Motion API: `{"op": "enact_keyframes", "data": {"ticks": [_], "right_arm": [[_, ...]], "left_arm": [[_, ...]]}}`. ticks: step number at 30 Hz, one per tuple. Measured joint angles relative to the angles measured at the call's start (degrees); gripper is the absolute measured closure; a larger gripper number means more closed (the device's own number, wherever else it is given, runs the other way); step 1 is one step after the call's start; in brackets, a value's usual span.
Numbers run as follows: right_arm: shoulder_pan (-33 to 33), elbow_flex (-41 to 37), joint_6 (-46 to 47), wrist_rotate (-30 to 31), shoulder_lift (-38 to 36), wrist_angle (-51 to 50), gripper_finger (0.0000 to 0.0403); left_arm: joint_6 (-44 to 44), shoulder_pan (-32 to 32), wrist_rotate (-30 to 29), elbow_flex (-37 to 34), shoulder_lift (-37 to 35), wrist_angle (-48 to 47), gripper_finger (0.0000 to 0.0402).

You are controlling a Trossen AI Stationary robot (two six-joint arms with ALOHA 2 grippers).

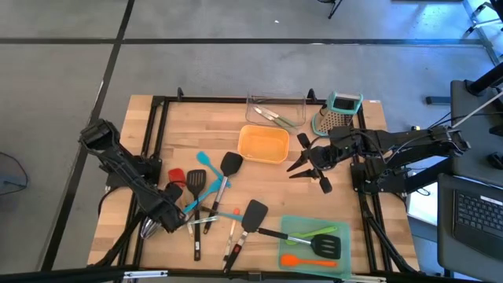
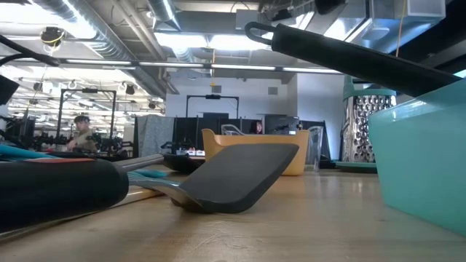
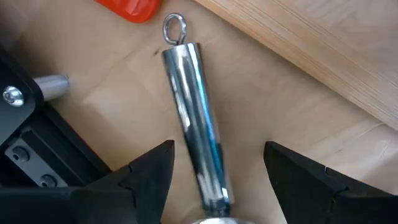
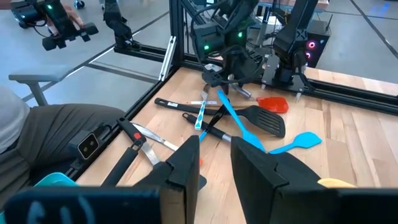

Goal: Pick & Place Kitchen Items
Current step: Put the silver scoop into the yellow bin

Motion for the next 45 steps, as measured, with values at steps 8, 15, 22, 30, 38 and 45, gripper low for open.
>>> {"op": "enact_keyframes", "data": {"ticks": [8, 15, 22, 30, 38, 45], "right_arm": [[0.0, 0.0, 0.0, 0.0, 0.0, -0.44, 0.0309], [0.02, 0.0, 0.58, -0.03, 0.0, -0.46, 0.0309], [0.02, -0.02, 1.07, -0.13, -0.02, -1.0, 0.0309], [0.0, -0.02, 1.09, -0.11, -0.02, -1.6, 0.0309], [0.02, -0.02, 2.17, -0.07, -0.2, -2.85, 0.0309], [0.01, -0.02, 4.55, 0.02, -0.6, -4.72, 0.0309]], "left_arm": [[0.19, 0.29, 0.19, -0.09, 0.11, 0.72, 0.0222], [0.19, 0.67, 1.04, -0.47, 0.11, 0.77, 0.0343], [-0.15, 1.07, 1.26, 2.64, -2.21, -6.61, 0.0343], [-0.43, 1.38, -6.13, 7.46, -8.8, -15.59, 0.0343], [4.16, 3.08, -16.21, 10.69, -12.56, -14.25, 0.0343], [23.44, 11.61, -24.59, 13.48, -12.74, -6.87, 0.0343]]}}
